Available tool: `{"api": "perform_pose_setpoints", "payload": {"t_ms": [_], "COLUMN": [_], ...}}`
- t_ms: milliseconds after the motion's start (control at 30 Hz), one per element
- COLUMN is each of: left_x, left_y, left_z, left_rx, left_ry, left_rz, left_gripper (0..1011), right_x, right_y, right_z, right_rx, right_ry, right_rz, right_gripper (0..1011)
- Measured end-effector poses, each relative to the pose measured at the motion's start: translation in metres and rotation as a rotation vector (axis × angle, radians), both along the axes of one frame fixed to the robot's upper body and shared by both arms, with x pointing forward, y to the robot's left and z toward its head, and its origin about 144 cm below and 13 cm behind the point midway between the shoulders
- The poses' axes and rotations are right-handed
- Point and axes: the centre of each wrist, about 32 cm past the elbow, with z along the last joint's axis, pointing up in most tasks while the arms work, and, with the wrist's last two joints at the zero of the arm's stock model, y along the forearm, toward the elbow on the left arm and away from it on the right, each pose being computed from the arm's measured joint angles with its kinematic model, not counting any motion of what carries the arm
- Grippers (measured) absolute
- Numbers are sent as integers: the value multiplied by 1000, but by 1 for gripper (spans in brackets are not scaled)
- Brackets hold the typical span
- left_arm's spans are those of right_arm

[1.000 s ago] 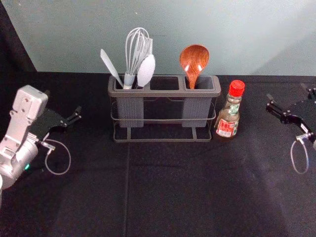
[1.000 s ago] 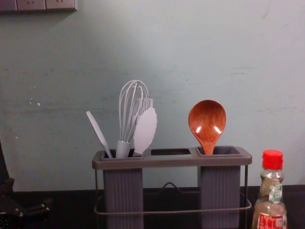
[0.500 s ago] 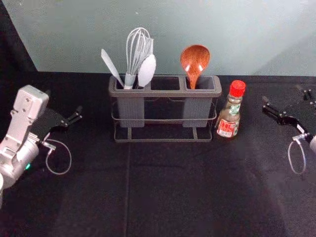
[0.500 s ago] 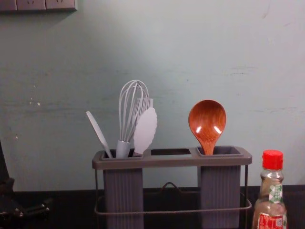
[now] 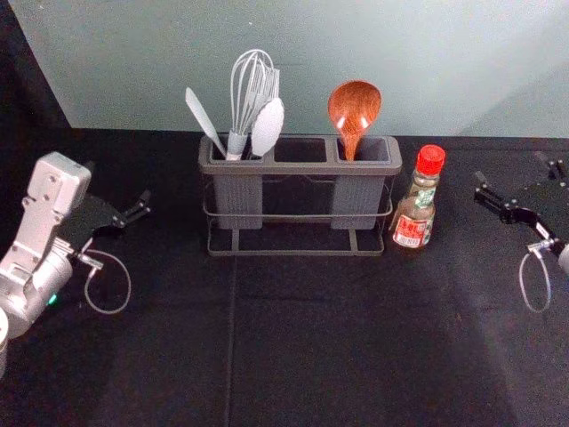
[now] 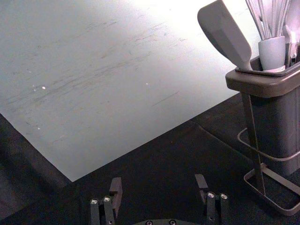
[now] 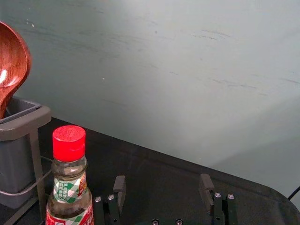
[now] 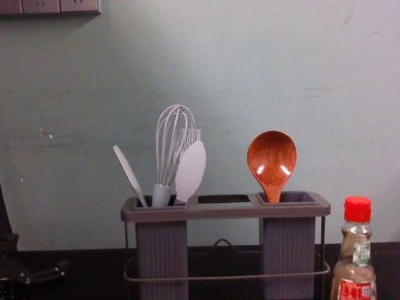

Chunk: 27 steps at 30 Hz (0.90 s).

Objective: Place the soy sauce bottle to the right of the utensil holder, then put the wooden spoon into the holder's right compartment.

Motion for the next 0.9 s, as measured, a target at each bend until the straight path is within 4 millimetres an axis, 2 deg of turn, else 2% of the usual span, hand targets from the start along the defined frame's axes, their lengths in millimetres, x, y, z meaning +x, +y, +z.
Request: {"api": "perform_pose_setpoints", "payload": {"t_ms": [900], "left_x": [0], "left_y": [0], "left_z": [0], "left_rx": [0], "left_ry": [0], "left_rz": [0], "left_gripper": [1011], "right_x": [0], "right_y": [-1], "right_z": [0], "right_rx": [0], "right_ry": [-2], "right_rz": [0], "right_gripper": [1004]}}
